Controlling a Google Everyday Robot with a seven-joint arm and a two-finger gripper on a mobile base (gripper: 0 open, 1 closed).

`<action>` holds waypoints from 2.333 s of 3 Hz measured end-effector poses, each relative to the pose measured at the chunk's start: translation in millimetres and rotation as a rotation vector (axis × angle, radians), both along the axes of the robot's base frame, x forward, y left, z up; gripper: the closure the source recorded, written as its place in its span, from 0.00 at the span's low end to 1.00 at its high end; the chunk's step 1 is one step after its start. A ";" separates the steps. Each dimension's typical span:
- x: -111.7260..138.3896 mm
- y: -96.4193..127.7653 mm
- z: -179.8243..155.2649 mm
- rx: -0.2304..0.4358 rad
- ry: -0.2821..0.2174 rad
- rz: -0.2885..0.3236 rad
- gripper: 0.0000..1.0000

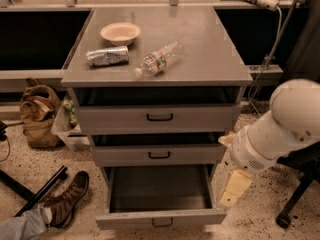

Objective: Close bottom drawer

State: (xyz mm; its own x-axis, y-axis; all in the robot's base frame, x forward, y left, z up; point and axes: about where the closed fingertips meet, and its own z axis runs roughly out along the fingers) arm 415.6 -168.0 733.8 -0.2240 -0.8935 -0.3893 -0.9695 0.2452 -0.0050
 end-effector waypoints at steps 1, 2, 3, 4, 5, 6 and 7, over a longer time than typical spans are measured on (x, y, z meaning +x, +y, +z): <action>-10.4 12.7 -90.8 0.095 0.078 -0.020 0.00; -14.6 29.0 -162.0 0.165 0.102 -0.039 0.00; -24.6 43.6 -215.5 0.236 0.144 -0.042 0.00; -24.6 43.6 -215.5 0.236 0.144 -0.042 0.00; -23.0 41.8 -232.4 0.249 0.156 -0.054 0.00; -6.2 13.8 -280.1 0.272 0.131 -0.104 0.00; -3.9 -4.4 -349.9 0.324 0.122 -0.139 0.00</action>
Offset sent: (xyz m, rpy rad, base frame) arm -0.0175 0.0475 -0.2474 0.2511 0.1247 -0.0685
